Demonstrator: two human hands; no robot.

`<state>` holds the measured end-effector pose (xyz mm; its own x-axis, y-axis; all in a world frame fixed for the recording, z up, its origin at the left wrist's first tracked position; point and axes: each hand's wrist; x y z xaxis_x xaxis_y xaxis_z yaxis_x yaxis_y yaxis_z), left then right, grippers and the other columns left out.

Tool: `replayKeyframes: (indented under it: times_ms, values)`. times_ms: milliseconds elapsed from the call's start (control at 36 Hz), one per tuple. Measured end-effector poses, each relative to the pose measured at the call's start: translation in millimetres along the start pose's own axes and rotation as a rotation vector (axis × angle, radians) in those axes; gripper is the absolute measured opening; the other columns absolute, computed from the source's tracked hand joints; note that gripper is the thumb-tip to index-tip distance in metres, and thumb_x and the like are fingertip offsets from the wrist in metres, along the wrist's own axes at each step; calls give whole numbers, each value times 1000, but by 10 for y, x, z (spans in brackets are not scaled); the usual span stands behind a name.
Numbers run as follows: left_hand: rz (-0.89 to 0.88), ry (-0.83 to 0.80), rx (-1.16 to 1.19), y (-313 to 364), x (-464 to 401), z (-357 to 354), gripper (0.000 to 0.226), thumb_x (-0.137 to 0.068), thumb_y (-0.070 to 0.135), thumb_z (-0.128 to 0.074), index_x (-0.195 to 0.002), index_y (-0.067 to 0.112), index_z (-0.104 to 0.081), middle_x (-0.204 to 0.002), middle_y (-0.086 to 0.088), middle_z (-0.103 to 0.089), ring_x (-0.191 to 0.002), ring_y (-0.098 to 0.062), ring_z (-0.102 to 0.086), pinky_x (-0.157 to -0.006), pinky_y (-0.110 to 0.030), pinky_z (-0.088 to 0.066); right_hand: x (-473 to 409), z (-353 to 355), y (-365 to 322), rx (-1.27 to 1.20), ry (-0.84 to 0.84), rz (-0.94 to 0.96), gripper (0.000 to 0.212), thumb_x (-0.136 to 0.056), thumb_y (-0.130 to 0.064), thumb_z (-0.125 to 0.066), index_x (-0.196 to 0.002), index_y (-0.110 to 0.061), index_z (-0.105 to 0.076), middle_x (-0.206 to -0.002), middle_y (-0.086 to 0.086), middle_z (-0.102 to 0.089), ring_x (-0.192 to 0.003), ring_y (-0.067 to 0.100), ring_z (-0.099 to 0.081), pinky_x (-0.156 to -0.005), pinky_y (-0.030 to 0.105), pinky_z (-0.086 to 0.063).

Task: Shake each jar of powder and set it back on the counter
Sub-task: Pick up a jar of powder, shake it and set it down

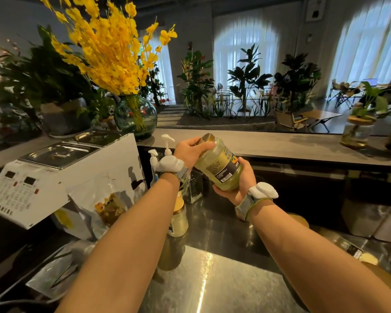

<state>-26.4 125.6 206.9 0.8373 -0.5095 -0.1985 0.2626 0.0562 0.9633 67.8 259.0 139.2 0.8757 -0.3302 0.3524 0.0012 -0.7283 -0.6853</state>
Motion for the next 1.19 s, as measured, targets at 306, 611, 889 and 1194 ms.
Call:
replayKeyframes:
  times_ms: [306, 611, 889, 1194]
  values:
    - [-22, -22, -56, -46, -14, 27, 41, -83, 32, -74, -121, 20, -64, -101, 5, -66, -105, -22, -63, -89, -38, -56, 4, -6, 4, 9, 2, -28, 50, -94, -57, -48, -115, -16, -67, -117, 16, -70, -106, 33, -66, -97, 51, -54]
    - [422, 3, 802, -653, 147, -324, 81, -85, 78, -33, -134, 17, -56, -138, -16, -56, -117, -37, -57, -101, -57, -41, -75, 220, 164, -61, -10, -87, 57, -99, -59, -38, -124, -16, -67, -125, 19, -69, -112, 38, -64, -96, 51, -53]
    - [491, 97, 569, -932, 271, -653, 51, -97, 57, -40, -118, 19, -66, -121, -8, -68, -107, -24, -63, -95, -43, -50, -583, 681, 282, 593, 101, -39, 67, -105, -58, -27, -140, -11, -58, -145, 7, -59, -132, 28, -55, -119, 50, -38]
    - [798, 96, 346, -1596, 138, -740, 78, -82, 78, -43, -143, 30, -43, -131, 0, -49, -132, -30, -42, -93, -41, -38, -856, 826, 550, 341, 30, -194, 82, -89, -82, -33, -136, -23, -65, -140, 16, -62, -130, 41, -56, -116, 62, -37]
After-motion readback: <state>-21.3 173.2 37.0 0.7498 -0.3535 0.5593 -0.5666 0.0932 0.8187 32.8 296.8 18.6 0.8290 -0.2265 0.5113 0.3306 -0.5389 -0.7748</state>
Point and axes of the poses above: each hand's wrist, its own x-axis away from the middle knuckle, its own z-axis out of the back of the hand, y = z × x
